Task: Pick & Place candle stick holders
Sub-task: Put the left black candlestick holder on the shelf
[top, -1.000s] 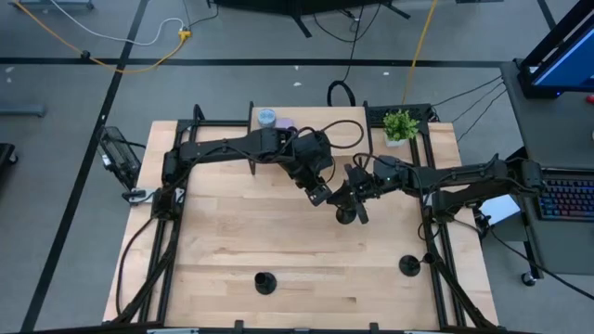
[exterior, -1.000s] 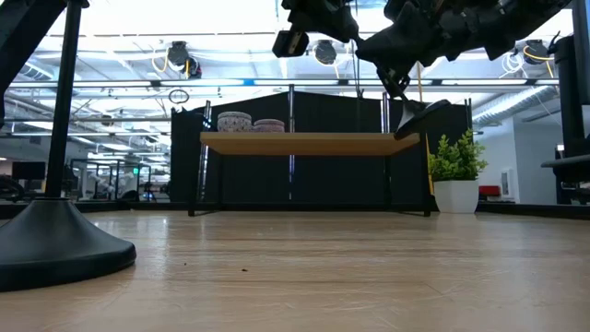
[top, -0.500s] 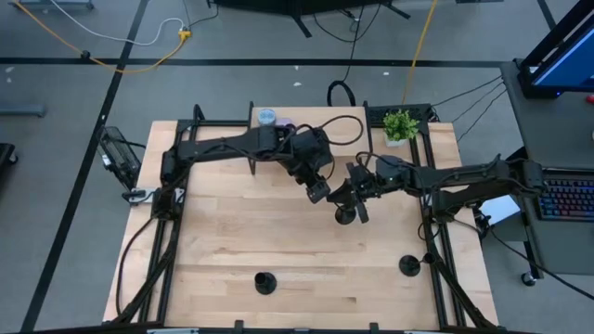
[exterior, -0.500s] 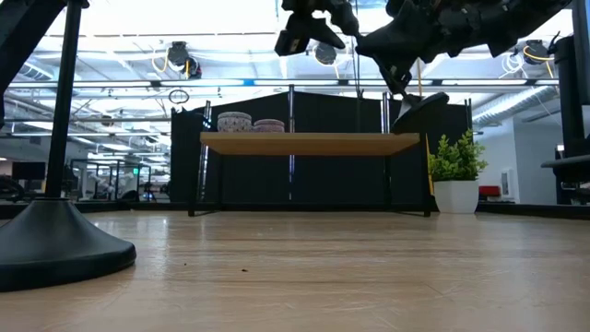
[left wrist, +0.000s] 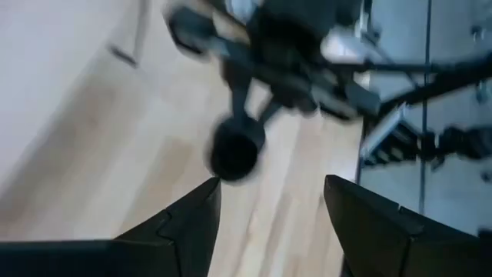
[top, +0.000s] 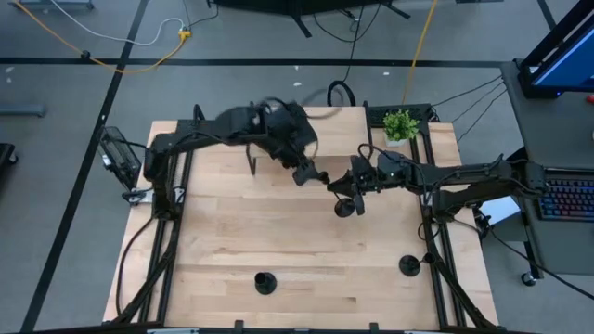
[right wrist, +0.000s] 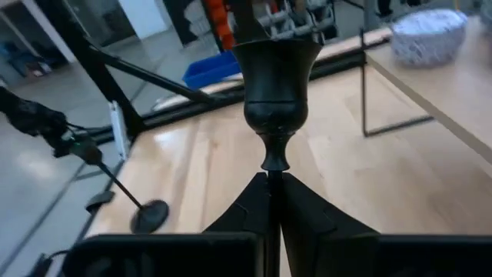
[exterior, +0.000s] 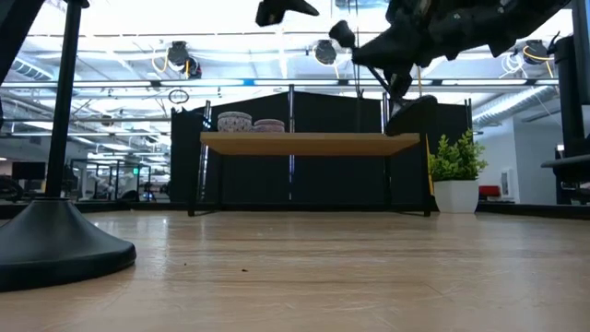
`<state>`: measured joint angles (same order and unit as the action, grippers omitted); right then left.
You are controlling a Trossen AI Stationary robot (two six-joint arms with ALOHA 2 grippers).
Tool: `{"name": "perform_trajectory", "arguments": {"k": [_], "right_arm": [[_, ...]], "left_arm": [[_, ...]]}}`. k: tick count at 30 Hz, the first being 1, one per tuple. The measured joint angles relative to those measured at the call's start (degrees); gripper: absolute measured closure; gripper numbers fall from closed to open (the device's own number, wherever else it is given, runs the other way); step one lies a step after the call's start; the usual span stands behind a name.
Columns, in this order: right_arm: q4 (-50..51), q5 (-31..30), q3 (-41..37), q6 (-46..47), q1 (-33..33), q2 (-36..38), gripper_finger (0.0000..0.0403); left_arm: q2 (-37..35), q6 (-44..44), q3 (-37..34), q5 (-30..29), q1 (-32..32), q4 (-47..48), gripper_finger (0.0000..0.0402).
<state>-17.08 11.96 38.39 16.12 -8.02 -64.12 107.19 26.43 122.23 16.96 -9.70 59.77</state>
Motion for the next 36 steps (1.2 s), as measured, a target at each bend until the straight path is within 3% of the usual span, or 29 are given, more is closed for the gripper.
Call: {"name": "perform_trajectory", "arguments": {"k": [6, 10, 14, 25, 32, 36], "right_arm": [[-7.7, -1.9, 0.0, -0.4, -3.1, 2.0, 0.0395], [-15.0, -7.5, 0.0, -5.1, -6.9, 4.9, 0.0395], [-17.9, -14.2, 0.1, -12.9, -12.2, 7.1, 0.0395], [-27.8, -15.0, 0.0, -13.7, -28.7, 1.1, 0.0395], [-31.6, -13.2, 0.4, -11.5, -33.1, -6.3, 0.0395], [-31.8, -13.2, 2.7, -15.3, -34.2, -10.4, 0.0395]], "left_arm": [[-5.8, -3.5, 0.0, -10.1, -0.7, 0.9, 0.016], [-8.8, -5.0, 0.0, -17.6, -0.2, 3.1, 0.016], [-9.5, -5.3, 0.1, -21.5, 0.6, 6.0, 0.016], [-8.0, -8.8, 0.0, -23.0, 2.2, 7.6, 0.016], [-7.4, -9.1, 0.0, -23.0, 2.0, 7.5, 0.016], [-7.1, -9.8, 0.0, -23.0, 1.7, 7.7, 0.016]]}}
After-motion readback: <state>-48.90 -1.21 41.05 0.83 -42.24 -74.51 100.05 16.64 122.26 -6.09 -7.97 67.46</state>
